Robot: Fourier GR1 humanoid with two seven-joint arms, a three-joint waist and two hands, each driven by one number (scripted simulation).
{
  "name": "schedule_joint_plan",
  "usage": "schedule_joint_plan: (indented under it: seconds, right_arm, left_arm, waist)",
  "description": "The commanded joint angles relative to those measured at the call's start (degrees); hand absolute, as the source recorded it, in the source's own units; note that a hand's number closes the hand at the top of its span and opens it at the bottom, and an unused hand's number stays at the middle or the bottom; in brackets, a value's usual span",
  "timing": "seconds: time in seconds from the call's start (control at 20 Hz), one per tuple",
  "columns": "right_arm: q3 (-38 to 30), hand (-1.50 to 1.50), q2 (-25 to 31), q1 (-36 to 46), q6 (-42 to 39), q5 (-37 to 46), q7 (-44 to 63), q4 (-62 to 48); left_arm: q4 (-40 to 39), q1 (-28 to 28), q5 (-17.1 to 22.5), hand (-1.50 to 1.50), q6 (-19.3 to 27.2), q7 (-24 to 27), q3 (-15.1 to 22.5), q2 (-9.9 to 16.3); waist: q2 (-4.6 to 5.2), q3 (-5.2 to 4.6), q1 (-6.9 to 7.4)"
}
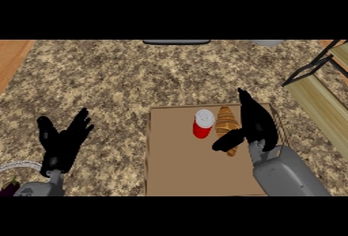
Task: Pick the croissant from the tray and place it in the tiered shelf
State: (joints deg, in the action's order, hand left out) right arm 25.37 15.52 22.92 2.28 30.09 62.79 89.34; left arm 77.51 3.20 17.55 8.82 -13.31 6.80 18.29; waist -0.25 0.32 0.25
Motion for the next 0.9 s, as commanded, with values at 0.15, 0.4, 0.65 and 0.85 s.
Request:
schedule_joint_plan:
  seconds: [0.15,0.4,0.65,0.85]
  right_arm:
    - [-1.2,-1.50,-3.5,-1.1,0.9,5.7,2.1,-6.8]
    - [-3.3,-1.50,-4.5,-1.3,0.4,9.3,-0.7,-9.5]
    - [-7.2,-1.50,-8.8,1.6,2.3,11.8,-5.9,-15.4]
    - [-9.1,-1.50,-10.6,2.3,3.4,14.1,-10.2,-19.3]
  left_arm:
    - [-1.6,-2.5,-0.5,0.00,-2.3,0.8,-0.5,-1.0]
    - [-1.9,1.0,0.5,0.00,-4.5,-2.1,-4.9,2.0]
    - [2.1,-1.9,-2.5,0.00,-4.0,-2.4,-3.0,-1.4]
    - [0.9,-1.6,-3.3,0.00,-5.3,-1.8,-5.0,-1.9]
  waist:
    - [0.29,-0.33,-0.01]
    - [0.27,-0.32,-0.11]
    - [0.26,-0.31,0.12]
    - [0.26,-0.31,0.03]
